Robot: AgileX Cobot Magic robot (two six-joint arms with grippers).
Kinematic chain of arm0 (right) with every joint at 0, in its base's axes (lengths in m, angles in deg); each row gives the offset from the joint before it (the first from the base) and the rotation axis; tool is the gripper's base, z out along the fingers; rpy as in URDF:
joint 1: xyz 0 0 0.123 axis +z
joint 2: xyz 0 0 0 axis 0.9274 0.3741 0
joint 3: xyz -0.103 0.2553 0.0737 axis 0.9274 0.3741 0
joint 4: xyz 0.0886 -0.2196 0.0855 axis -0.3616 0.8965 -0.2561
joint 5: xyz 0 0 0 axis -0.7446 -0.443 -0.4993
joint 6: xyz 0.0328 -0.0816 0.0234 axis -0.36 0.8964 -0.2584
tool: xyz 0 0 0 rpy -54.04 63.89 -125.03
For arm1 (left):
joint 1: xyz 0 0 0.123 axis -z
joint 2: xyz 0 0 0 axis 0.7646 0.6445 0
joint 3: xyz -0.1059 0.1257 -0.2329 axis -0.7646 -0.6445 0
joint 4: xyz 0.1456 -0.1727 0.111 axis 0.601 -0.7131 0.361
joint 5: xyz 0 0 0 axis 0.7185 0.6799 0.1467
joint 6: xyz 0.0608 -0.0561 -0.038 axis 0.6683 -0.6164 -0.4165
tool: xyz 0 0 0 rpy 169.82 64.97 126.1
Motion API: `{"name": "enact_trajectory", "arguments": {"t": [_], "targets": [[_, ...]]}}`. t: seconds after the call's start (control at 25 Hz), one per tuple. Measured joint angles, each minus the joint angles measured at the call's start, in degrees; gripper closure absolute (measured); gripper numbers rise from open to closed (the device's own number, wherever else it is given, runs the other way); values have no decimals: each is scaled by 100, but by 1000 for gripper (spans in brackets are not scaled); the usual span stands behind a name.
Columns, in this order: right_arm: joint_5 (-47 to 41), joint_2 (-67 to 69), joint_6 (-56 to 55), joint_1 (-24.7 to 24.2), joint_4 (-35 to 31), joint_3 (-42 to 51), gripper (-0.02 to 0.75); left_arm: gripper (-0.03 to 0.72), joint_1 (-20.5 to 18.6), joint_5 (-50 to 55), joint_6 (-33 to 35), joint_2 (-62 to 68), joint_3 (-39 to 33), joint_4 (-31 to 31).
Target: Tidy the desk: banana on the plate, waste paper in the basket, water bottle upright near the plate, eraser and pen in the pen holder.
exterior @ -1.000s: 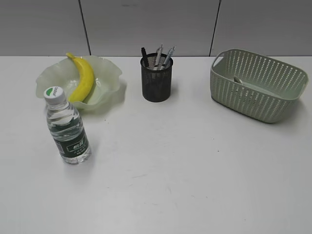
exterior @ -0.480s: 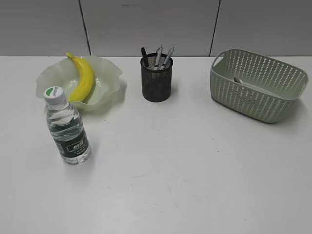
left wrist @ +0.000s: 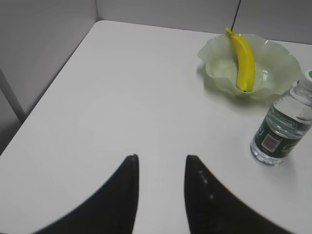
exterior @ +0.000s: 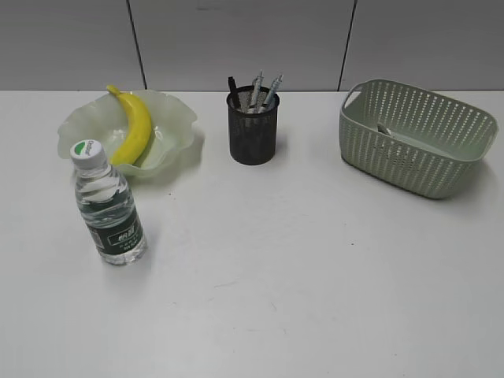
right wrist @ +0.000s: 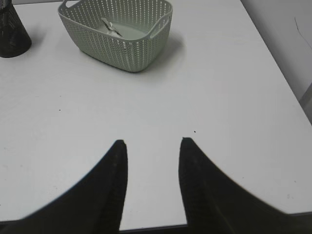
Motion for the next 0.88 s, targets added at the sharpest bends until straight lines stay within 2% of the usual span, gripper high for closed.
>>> {"name": "enact_trajectory", "arguments": {"t": [0.24,0.44,0.64,0.88], "targets": [[0,0,0,0,-5,0,441,449,6,0,0,0,0,0],[0,0,0,0,-5,0,441,449,265,0,5,0,0,0],[0,0,0,0,-5,0,442,449,313,0,21,0,0,0],[0,0,0,0,-5,0,442,448,313,0,478,0,0,-224]]}}
